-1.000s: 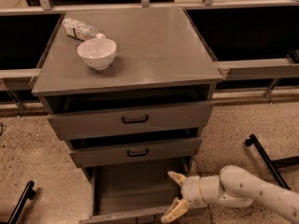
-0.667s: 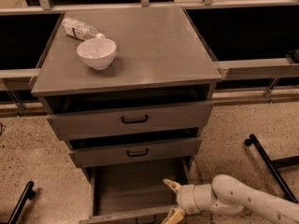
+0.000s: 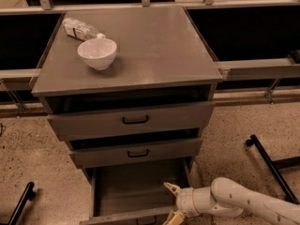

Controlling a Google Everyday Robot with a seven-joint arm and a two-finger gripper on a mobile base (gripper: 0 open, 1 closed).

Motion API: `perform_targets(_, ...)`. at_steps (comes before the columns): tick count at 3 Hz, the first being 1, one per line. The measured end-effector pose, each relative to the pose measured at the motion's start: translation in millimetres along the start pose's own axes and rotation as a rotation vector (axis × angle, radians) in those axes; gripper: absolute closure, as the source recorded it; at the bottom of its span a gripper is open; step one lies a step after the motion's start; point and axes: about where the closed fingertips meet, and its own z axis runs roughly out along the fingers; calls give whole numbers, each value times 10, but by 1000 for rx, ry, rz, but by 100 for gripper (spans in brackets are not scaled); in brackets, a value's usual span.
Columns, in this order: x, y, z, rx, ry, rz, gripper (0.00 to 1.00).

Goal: Close bottom drawer

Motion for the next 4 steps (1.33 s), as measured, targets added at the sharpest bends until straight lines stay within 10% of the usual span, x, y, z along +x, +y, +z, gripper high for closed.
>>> perform_targets(2,760,-64,-185,92,210,-207,37)
perform_targets(4,902,-178,-242,204,319,-262,84)
